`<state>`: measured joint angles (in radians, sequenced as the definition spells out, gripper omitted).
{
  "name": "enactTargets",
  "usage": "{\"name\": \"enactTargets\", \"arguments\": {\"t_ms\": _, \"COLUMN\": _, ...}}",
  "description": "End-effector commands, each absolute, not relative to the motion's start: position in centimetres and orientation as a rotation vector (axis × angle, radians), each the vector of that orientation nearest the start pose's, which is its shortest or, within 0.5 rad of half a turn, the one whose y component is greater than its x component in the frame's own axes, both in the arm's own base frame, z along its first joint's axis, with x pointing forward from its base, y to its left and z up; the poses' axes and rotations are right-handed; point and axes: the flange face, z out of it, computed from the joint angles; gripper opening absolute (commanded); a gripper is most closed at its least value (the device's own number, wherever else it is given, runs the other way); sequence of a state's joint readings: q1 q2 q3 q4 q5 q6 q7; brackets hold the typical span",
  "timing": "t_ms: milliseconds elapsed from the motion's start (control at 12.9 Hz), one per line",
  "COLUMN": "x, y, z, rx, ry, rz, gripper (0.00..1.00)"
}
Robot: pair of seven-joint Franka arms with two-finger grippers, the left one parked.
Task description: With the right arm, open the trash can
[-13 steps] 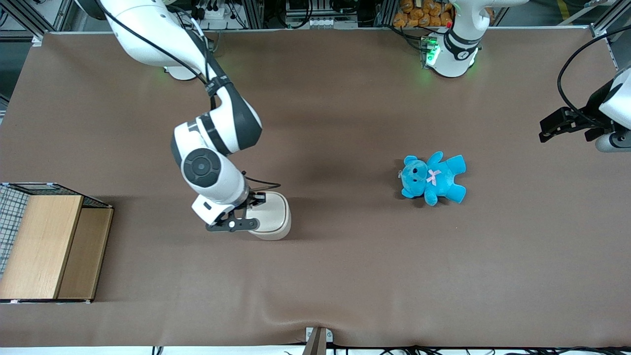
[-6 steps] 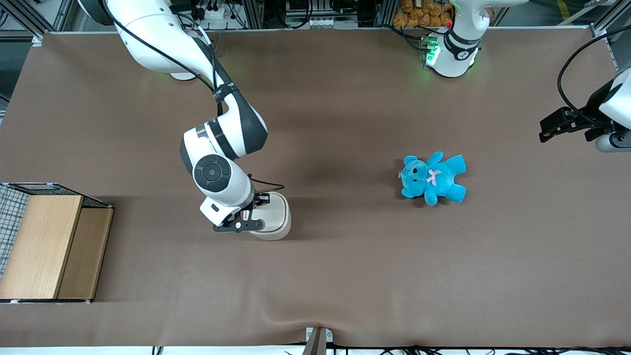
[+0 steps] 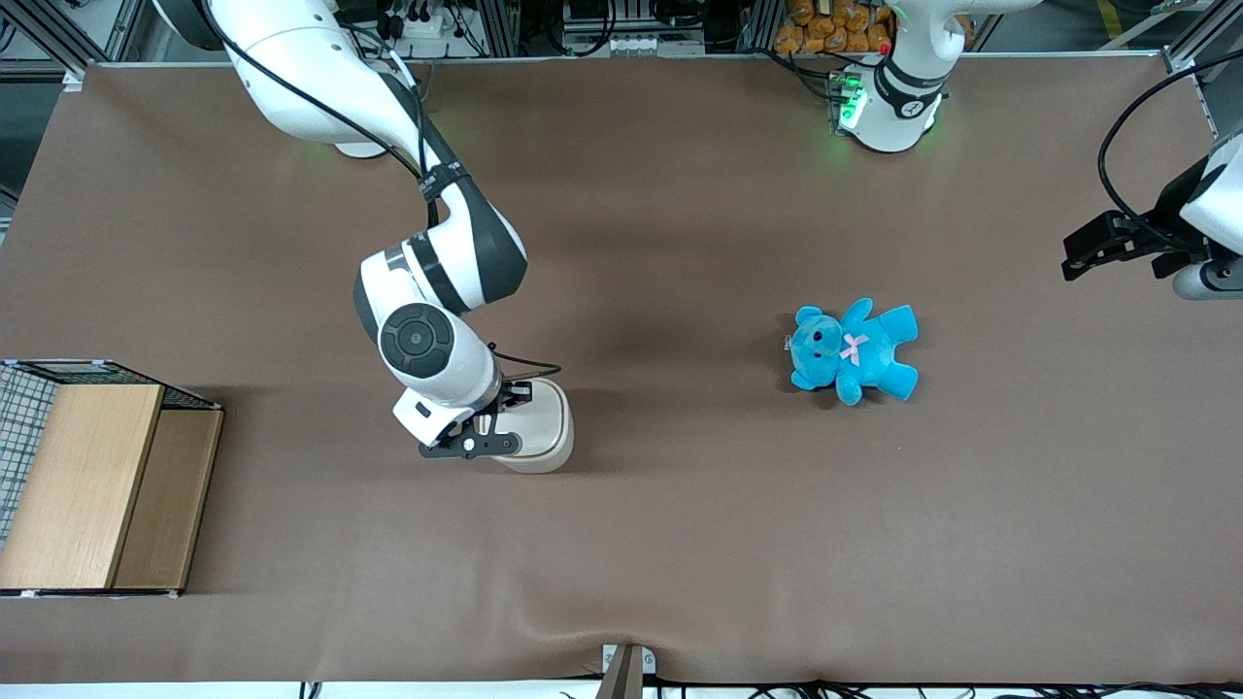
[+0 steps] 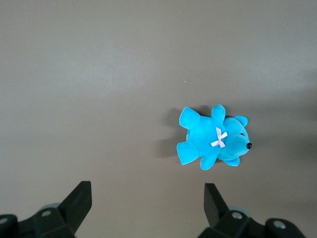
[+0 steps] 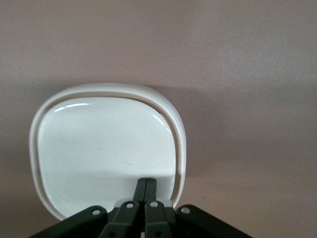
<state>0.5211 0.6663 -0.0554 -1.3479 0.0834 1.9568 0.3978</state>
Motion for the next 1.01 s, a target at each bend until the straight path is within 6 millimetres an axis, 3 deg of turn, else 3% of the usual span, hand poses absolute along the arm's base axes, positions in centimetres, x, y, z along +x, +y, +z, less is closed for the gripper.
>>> {"name": "enactTargets", "arguments": {"t_ms": 0, "x": 63.3, "y": 33.6, "z": 38.7, "rx": -3.098, "ry": -0.064, "rz": 0.081, "gripper": 0.0}}
{"name": "enactTargets", "arguments": {"t_ms": 78, "x": 63.1, "y": 33.1, "z": 41.2, "rx": -3.089, "ry": -0.06, "rz": 0.051, "gripper": 0.0}}
{"name": "enactTargets", "arguments": {"t_ms": 233, "x": 62.5, "y": 30.1, "z": 45.2, "rx": -3.1, "ry": -0.021, "rz": 0.105, "gripper": 0.0}}
{"name": "enactTargets", "arguments": {"t_ms": 311, "x": 62.8, "y": 27.7, "z": 46.7, "rx": -3.1, "ry": 0.026, "rz": 0.123, "gripper": 0.0}}
{"name": "enactTargets", "arguments": {"t_ms": 388, "x": 63.3, "y": 25.1, "z": 47.8, "rx": -3.099, "ry": 0.069, "rz": 0.127, "gripper": 0.07}}
{"name": "enactTargets", "arguments": {"t_ms": 466, "x": 63.7, "y": 22.6, "z": 48.3, "rx": -3.102, "ry": 0.086, "rz": 0.146, "gripper": 0.74}}
{"name": "enactTargets", "arguments": {"t_ms": 544, "x": 64.4, "y": 19.7, "z": 48.7, "rx": -3.096, "ry": 0.095, "rz": 0.145, "gripper": 1.0}}
{"name": "enactTargets", "arguments": {"t_ms": 777, "x": 64.9, "y": 12.4, "z": 50.6, "rx": -3.089, "ry": 0.08, "rz": 0.171, "gripper": 1.0}}
{"name": "enactTargets", "arguments": {"t_ms": 932, "x": 63.7, "y": 9.3, "z": 53.4, "rx": -3.09, "ry": 0.137, "rz": 0.19, "gripper": 1.0}}
